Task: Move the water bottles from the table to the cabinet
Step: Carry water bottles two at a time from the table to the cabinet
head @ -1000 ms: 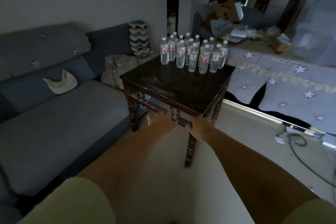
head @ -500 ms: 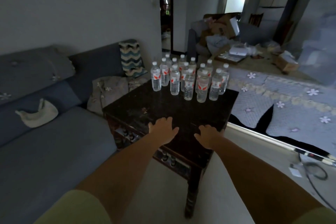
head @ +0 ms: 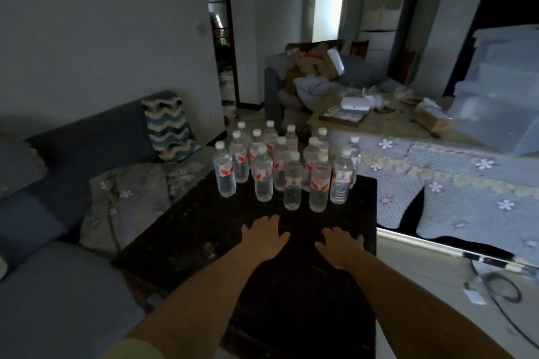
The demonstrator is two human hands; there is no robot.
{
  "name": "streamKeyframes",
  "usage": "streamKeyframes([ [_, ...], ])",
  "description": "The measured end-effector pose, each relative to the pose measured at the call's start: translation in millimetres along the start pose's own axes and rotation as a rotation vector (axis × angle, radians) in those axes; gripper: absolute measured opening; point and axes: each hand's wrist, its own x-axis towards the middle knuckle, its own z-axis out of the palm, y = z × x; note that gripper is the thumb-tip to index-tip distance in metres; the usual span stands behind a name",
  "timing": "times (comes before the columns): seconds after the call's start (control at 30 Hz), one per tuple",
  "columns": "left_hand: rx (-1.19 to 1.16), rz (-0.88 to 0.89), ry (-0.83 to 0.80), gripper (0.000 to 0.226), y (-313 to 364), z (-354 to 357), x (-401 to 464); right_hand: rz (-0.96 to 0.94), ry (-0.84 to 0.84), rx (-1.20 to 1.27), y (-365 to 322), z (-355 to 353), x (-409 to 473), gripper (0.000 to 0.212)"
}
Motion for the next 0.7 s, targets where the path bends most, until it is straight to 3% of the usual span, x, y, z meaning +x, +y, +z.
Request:
streamKeyframes([
  [0.33,-0.177,0.139,-0.097,0.065,-32.5,-16.9,136.0,0.181,0.071,0.212,-30.5,-22.4,94.7,0.058],
  [0.57,-0.477,0.093,-0.151,0.071,-26.1,8.1,191.6,0.193,0.264,0.672,-11.5,-17.5,153.8,0.039],
  [0.7,-0.702,0.077,-0.095,0.074,-17.8,14.0,219.8,0.186,0.373,0.977,1.1,-16.1,186.1,0.027],
])
